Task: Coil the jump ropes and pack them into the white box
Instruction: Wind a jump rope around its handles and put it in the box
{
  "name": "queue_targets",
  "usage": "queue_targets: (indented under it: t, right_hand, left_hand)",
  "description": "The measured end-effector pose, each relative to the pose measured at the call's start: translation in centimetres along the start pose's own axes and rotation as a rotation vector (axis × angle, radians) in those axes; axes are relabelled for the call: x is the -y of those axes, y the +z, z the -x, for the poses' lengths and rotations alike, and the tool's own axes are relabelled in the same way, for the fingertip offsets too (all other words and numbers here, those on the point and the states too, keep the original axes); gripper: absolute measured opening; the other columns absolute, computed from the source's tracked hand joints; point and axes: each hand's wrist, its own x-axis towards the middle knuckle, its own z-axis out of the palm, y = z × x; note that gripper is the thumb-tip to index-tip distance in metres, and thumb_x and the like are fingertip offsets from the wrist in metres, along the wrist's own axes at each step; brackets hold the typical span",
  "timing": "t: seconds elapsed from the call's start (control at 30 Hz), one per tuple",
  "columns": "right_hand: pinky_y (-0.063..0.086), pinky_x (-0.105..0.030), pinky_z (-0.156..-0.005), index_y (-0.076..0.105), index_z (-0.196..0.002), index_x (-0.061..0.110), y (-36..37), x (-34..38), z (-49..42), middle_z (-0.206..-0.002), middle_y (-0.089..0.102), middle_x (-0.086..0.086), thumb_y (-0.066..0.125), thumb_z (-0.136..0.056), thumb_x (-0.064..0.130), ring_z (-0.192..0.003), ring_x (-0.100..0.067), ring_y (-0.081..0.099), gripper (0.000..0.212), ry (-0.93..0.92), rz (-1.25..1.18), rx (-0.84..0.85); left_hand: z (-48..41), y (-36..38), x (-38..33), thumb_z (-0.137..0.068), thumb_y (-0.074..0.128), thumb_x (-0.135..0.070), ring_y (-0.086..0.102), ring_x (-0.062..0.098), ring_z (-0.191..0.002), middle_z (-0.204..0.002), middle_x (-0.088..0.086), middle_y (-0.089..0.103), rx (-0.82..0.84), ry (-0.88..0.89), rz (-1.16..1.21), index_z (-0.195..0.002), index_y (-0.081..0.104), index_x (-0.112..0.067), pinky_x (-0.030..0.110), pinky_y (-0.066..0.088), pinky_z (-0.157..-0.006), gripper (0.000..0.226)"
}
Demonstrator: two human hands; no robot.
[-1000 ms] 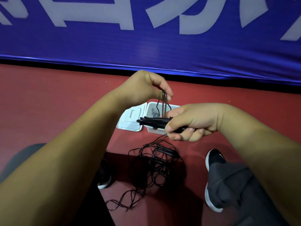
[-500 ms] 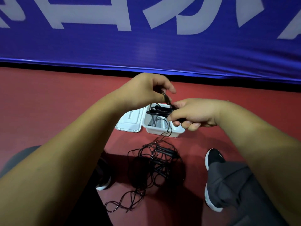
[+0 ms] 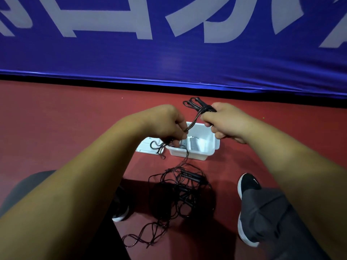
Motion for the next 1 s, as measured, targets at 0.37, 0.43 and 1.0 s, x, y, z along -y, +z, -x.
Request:
queue_targets:
  t: [0.37,0.43,1.0]
  right_hand:
    - [0.016,-0.021,-0.040,0.054,-0.099,0.018,-0.4,1.7,0.6,-0.075,0.053,-0.002,0.064,-0.100,0.016,-0.053,-0.009,0.027,0.010,-0.054,-0.465,0.018]
    - [0.017,-0.021,-0.039,0.055,-0.097,0.019,-0.7,1.6,0.5,-0.074,0.053,-0.001,0.066,-0.101,0.018,-0.052,-0.009,0.028,0.011,-0.050,-0.493,0.008]
    - [0.012,-0.017,-0.036,0.051,-0.095,0.020,-2.4,2.5,1.2,-0.075,0.049,0.003,0.058,-0.103,0.034,-0.050,-0.004,0.022,0.018,-0.021,-0.620,0.198]
  left_hand:
    - [-1.2,0.5,-0.3,-0.109,0.057,-0.029,0.077,0.046,-0.083,-0.105,0.020,0.076,-0.135,-0.132,0.475,-0.112,0.070,-0.003,0.041,0.065,-0.065,0.029]
    - [-1.3,0.0,-0.2,-0.106,0.062,-0.031,0.077,0.043,-0.094,-0.104,0.015,0.079,-0.207,-0.053,0.495,-0.109,0.074,-0.006,0.042,0.061,-0.074,0.028]
    - [0.6,-2.1,0.0,-0.105,0.063,-0.025,0.066,0.015,-0.086,-0.090,0.002,0.071,-0.112,0.254,0.405,-0.117,0.079,-0.018,0.035,0.055,-0.080,0.021]
